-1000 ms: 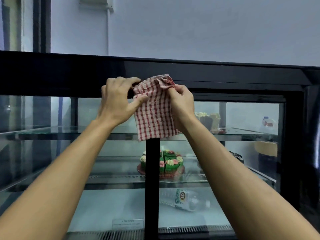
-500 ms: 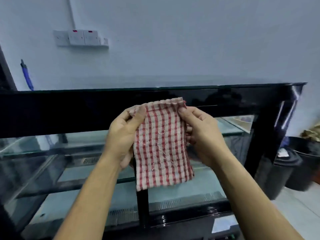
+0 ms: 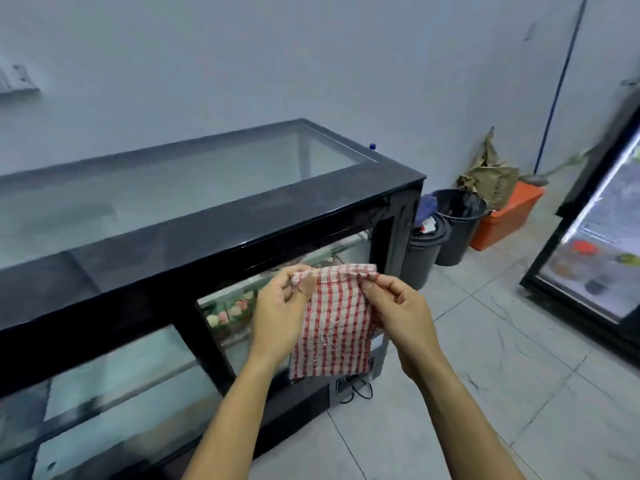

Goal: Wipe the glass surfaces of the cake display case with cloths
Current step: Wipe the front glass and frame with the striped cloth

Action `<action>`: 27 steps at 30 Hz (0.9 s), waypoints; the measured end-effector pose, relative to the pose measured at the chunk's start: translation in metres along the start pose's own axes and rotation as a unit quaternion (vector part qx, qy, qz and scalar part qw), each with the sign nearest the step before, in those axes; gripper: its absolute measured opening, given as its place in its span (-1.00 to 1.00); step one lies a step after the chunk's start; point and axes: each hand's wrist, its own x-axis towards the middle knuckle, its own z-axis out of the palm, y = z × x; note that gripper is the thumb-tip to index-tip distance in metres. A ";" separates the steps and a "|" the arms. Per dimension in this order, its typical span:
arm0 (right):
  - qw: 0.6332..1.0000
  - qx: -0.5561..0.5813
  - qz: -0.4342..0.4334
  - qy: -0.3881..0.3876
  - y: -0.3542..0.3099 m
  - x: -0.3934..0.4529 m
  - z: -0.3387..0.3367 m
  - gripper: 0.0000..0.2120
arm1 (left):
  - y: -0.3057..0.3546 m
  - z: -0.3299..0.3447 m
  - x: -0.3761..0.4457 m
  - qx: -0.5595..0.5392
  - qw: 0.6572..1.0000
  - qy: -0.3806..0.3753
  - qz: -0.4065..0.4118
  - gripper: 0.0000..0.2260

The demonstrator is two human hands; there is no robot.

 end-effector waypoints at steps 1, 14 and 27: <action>1.000 -0.007 0.003 0.012 -0.006 0.003 -0.009 -0.88 | 0.006 0.010 0.003 0.002 1.000 0.001 0.013 -0.83; 0.991 -0.001 0.016 0.135 -0.006 0.112 -0.170 -0.83 | 0.004 0.210 0.077 0.032 0.996 -0.003 0.079 -0.86; 0.997 -0.029 0.070 0.026 -0.030 0.335 -0.338 -0.86 | -0.006 0.416 0.237 -0.069 0.995 0.051 -0.059 -0.89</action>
